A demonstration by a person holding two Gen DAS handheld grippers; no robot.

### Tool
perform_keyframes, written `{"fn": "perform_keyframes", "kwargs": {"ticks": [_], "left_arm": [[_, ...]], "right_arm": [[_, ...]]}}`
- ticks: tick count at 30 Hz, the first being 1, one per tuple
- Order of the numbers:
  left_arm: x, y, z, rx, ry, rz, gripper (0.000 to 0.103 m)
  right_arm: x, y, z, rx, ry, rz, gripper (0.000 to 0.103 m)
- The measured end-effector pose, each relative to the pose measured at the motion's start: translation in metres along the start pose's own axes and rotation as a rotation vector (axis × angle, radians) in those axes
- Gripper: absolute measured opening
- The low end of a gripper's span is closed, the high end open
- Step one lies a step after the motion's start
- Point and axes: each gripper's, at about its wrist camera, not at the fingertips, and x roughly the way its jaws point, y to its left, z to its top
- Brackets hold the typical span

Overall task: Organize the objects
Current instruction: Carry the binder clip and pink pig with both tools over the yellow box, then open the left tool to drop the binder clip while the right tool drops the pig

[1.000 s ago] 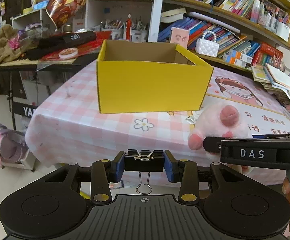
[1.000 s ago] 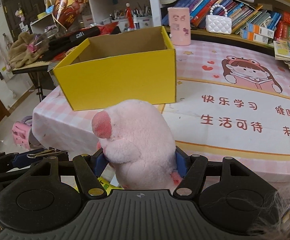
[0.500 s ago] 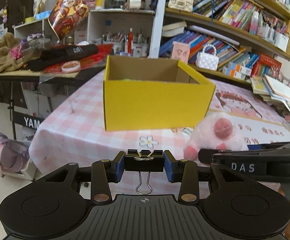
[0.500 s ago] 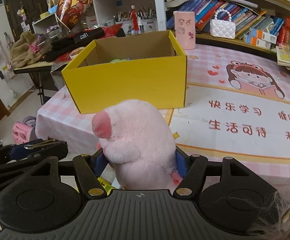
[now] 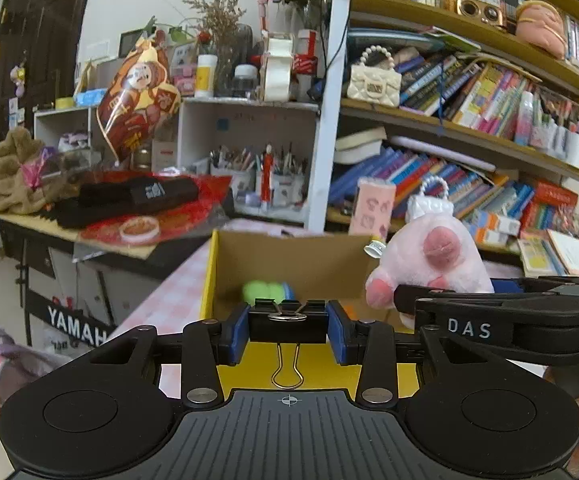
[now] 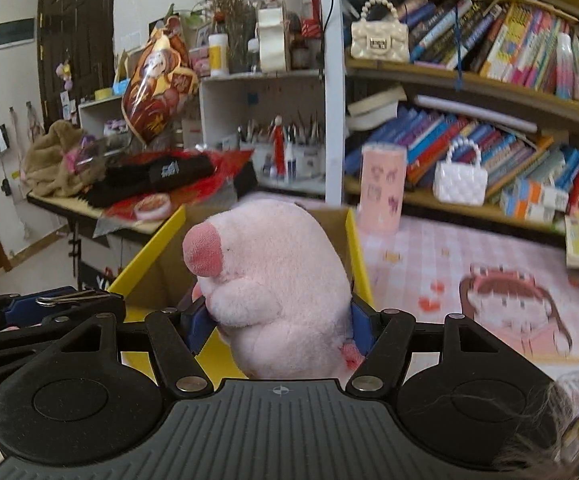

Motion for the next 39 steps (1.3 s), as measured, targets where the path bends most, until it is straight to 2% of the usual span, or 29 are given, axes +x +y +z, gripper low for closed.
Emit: {"fn": "perform_keyframes", "kwargs": {"ticks": [5, 12, 15, 21, 23, 24, 25, 26, 27, 29, 32, 36, 39], "left_arm": [[0.036, -0.006, 0.011, 0.003, 0.015, 0.032, 0.038], [0.078, -0.007, 0.007, -0.006, 0.088, 0.082, 0.039], [0.092, -0.007, 0.003, 0.000, 0.124, 0.090, 0.039], [0.110, 0.000, 0.001, -0.068, 0.170, 0.080, 0.039], [0.110, 0.001, -0.001, -0.081, 0.172, 0.077, 0.041], [0.111, 0.001, -0.001, -0.082, 0.171, 0.080, 0.046], [0.110, 0.001, -0.001, -0.081, 0.168, 0.086, 0.052], [0.109, 0.000, -0.001, -0.083, 0.158, 0.093, 0.066], [0.107, -0.001, 0.000, -0.083, 0.144, 0.097, 0.074], [0.098, -0.003, 0.002, -0.073, 0.094, 0.080, 0.074], [0.085, -0.008, 0.002, -0.060, 0.057, 0.064, 0.074], [0.061, -0.011, 0.003, -0.086, 0.019, 0.067, 0.075], [0.040, -0.012, 0.001, -0.097, -0.007, 0.050, 0.081]], "right_arm": [[0.040, -0.007, 0.009, -0.062, 0.029, -0.002, 0.064], [0.091, -0.011, 0.001, -0.180, 0.137, 0.026, 0.065], [0.107, -0.013, -0.005, -0.199, 0.178, 0.046, 0.065], [0.118, -0.014, -0.005, -0.211, 0.202, 0.098, 0.066], [0.118, -0.014, -0.005, -0.210, 0.202, 0.099, 0.066], [0.117, -0.013, -0.005, -0.212, 0.201, 0.097, 0.066], [0.117, -0.013, -0.005, -0.214, 0.198, 0.093, 0.067], [0.115, -0.012, -0.006, -0.214, 0.192, 0.081, 0.069], [0.113, -0.013, -0.005, -0.208, 0.187, 0.068, 0.070], [0.105, -0.015, -0.005, -0.188, 0.170, 0.079, 0.076], [0.089, -0.020, -0.005, -0.152, 0.130, 0.080, 0.076], [0.058, -0.026, -0.009, -0.085, 0.069, 0.037, 0.076], [0.031, -0.030, -0.015, -0.058, 0.026, -0.010, 0.076]]}}
